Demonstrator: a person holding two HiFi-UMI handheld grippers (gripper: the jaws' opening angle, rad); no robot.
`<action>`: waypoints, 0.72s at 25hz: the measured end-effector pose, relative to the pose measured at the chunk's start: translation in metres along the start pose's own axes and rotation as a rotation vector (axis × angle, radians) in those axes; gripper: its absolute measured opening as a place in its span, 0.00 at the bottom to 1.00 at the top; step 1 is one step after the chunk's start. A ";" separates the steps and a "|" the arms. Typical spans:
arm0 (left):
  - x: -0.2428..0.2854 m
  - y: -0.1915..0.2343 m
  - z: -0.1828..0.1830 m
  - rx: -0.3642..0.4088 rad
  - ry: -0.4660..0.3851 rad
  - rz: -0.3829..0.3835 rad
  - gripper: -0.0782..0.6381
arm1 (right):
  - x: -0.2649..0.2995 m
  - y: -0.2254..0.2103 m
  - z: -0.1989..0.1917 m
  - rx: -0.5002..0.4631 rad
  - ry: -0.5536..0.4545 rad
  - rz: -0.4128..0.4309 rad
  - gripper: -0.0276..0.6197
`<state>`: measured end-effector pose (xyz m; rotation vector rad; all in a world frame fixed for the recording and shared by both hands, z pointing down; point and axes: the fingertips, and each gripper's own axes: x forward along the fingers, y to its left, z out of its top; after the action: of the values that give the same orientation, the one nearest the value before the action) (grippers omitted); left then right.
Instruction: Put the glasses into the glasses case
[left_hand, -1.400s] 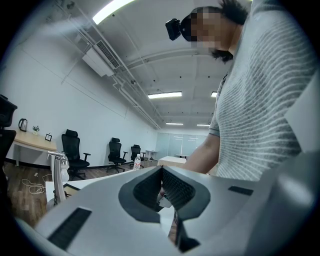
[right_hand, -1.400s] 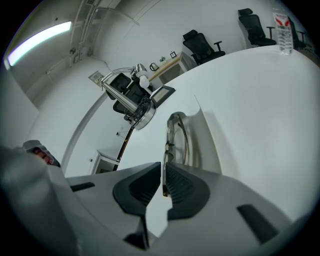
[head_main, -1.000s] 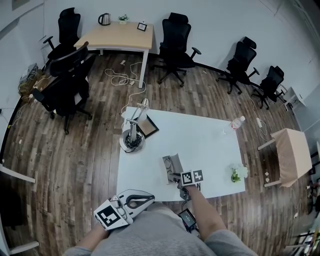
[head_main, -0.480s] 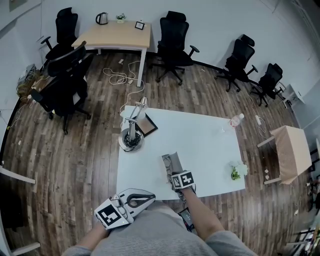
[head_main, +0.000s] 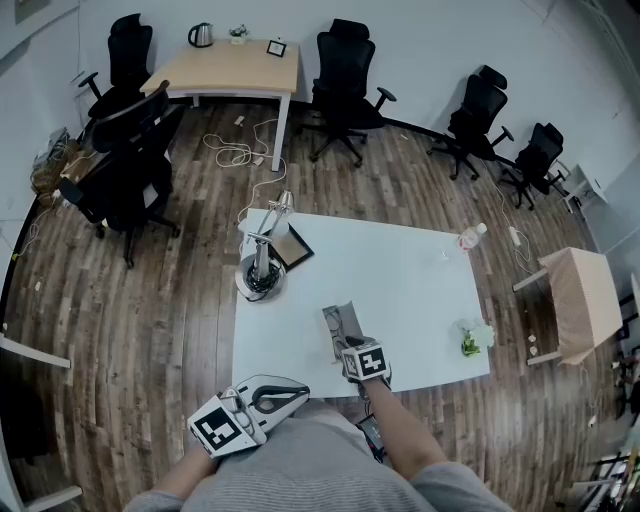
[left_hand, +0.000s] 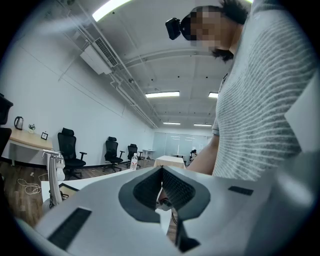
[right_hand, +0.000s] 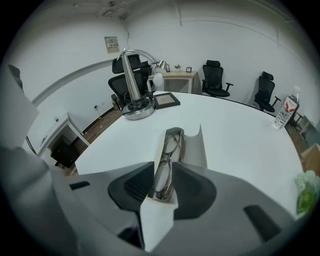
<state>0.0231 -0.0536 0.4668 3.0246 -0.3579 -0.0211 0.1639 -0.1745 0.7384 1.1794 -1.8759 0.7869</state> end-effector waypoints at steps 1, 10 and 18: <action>0.000 0.000 -0.001 0.000 0.001 -0.001 0.12 | -0.002 0.000 0.002 0.006 -0.019 0.003 0.21; 0.003 -0.001 -0.001 0.000 -0.002 -0.013 0.12 | -0.032 0.008 0.022 0.051 -0.165 0.062 0.21; 0.004 -0.001 -0.002 -0.001 0.001 -0.022 0.12 | -0.075 0.034 0.042 0.083 -0.317 0.146 0.21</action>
<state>0.0273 -0.0529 0.4688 3.0278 -0.3243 -0.0215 0.1421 -0.1620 0.6496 1.2902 -2.2282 0.7989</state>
